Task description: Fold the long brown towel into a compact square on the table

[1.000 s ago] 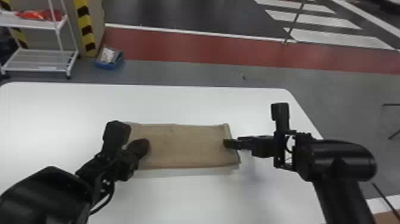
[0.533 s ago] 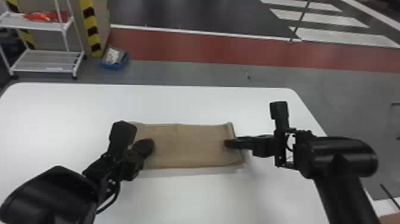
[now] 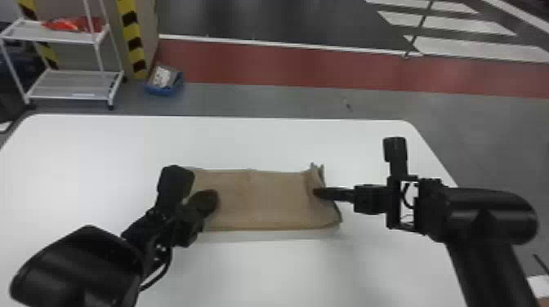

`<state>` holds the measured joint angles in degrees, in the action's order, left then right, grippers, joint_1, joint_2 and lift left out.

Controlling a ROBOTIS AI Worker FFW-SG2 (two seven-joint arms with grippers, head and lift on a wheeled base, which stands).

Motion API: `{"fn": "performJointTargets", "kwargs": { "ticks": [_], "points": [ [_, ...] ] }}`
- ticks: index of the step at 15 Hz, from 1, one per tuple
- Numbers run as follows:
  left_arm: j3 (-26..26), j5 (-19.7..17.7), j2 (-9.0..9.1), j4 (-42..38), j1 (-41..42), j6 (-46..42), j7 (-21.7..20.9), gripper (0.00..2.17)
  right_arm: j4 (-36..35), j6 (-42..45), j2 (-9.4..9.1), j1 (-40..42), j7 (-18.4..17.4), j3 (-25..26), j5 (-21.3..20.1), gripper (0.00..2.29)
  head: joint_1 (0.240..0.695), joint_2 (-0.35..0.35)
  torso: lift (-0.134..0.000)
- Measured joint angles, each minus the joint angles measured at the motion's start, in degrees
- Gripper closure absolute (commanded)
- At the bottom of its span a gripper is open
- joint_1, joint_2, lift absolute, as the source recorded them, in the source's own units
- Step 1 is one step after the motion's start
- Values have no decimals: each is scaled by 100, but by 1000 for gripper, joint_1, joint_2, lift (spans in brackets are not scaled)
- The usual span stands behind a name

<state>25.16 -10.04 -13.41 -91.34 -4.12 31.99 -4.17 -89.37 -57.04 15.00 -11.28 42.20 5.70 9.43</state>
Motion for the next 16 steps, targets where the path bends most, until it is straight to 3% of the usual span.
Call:
{"fn": "performJointTargets", "kwargs": {
  "ticks": [5, 11, 16],
  "points": [
    [-49, -40, -28, -308, 145, 237, 11, 1916, -205, -150, 38, 22, -1, 267, 279, 1295, 695, -177, -124],
    [-443, -376, -150, -1280, 438, 160, -9, 1916, -129, -224, 207, -43, -7, 517, 208, 1295, 695, -212, -124],
    [-545, -451, -243, -1374, 474, 165, -55, 1916, -10, -199, 214, -103, -10, 511, 154, 1295, 695, -207, -124]
  ]
}}
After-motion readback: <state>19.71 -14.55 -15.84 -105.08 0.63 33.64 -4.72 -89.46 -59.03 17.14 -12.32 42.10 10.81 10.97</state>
